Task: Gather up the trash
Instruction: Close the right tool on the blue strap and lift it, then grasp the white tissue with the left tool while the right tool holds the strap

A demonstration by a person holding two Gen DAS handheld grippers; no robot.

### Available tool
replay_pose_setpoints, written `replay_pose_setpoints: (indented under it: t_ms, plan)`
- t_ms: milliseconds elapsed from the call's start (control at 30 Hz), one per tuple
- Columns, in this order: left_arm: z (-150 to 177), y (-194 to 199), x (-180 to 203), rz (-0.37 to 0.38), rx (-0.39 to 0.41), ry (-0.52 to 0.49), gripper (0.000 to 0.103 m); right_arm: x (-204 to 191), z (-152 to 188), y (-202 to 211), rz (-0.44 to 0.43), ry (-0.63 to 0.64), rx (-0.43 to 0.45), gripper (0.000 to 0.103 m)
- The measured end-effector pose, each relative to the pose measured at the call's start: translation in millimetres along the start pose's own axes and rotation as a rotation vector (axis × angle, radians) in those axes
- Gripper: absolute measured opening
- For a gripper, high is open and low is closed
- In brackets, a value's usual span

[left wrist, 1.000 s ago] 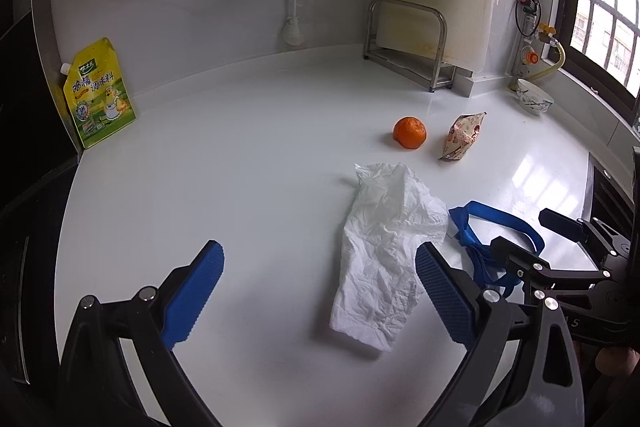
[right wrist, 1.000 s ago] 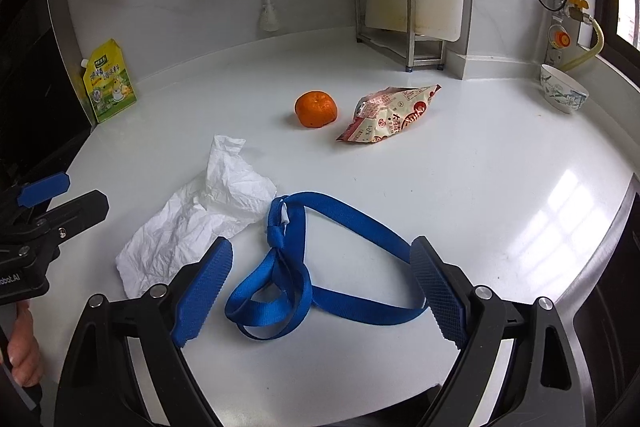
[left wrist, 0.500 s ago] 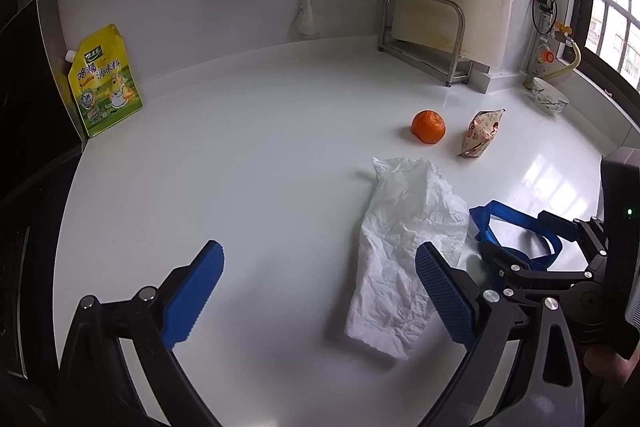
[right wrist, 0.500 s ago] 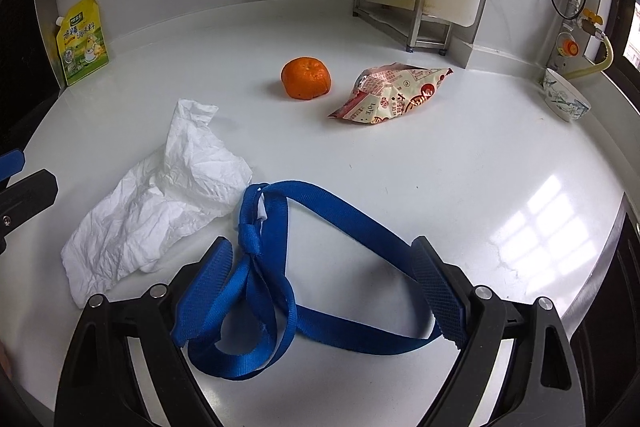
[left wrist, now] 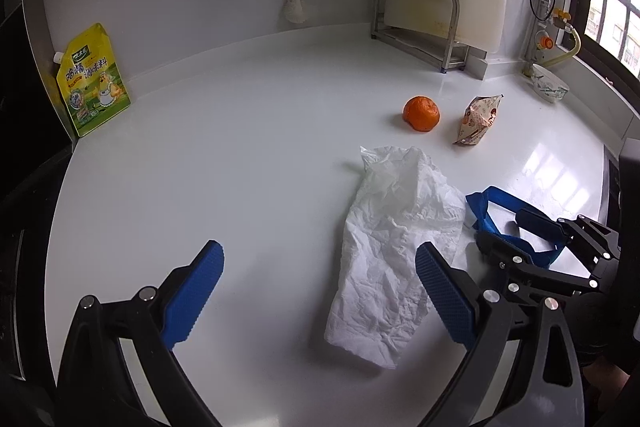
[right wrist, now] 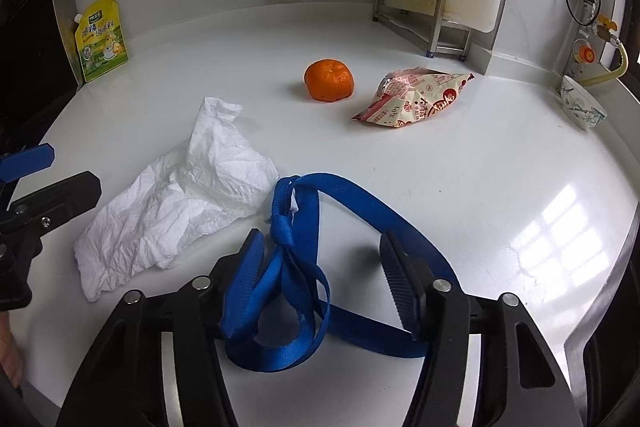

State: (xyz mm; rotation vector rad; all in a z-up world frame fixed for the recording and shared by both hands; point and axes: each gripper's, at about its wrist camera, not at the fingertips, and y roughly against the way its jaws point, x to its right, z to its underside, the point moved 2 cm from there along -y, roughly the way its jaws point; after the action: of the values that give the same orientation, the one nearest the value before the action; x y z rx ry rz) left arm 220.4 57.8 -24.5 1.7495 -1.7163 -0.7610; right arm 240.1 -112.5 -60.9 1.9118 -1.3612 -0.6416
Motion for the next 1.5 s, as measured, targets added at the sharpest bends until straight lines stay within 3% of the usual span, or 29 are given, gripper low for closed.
replay_pose_setpoints:
  t_ms: [67,200,533,600,667,733,800,867,967,1067,1500]
  plan:
    - [-0.8,-2.4,2.8,0.0,-0.004,-0.006,0.095,0.1,0.8,1.6,-0.001,0.003,0.001,0.03]
    - [-1.2,-8.1,7.9,0.003,-0.018,-0.012,0.095,7.6,4.7,5.5,-0.015,-0.029,0.003,0.023]
    - [1.0,-36.5,28.6,0.006,-0.093,-0.056,0.094,33.2,20.0,26.3,-0.023,-0.142,0.035,0.022]
    - [2.4,-39.7,30.7,0.012,-0.103,-0.056,0.086,34.7,22.0,30.3,-0.025,-0.148,0.041,0.022]
    - [4.4,-43.6,32.0,0.022,-0.121,-0.053,0.071,36.2,23.7,31.9,-0.026,-0.154,0.043,0.022]
    - [5.5,-42.6,31.9,0.04,-0.115,-0.043,0.065,36.9,25.8,33.2,-0.024,-0.158,0.042,0.022]
    - [6.3,-40.5,32.9,0.053,-0.108,-0.043,0.051,37.5,28.2,33.6,-0.024,-0.163,0.04,0.022]
    - [7.2,-37.4,34.5,0.065,-0.107,-0.046,0.031,36.7,31.2,34.9,-0.026,-0.167,0.039,0.022]
    - [10.0,-32.3,34.5,0.095,-0.114,-0.037,0.013,33.5,35.5,38.8,-0.03,-0.171,0.041,0.021]
    - [13.4,-23.0,34.8,0.117,-0.108,-0.034,0.009,30.0,40.4,44.8,-0.033,-0.176,0.042,0.021]
    - [41.6,39.3,54.4,0.177,-0.065,-0.081,0.009,20.2,73.0,95.0,-0.011,-0.206,0.08,0.018]
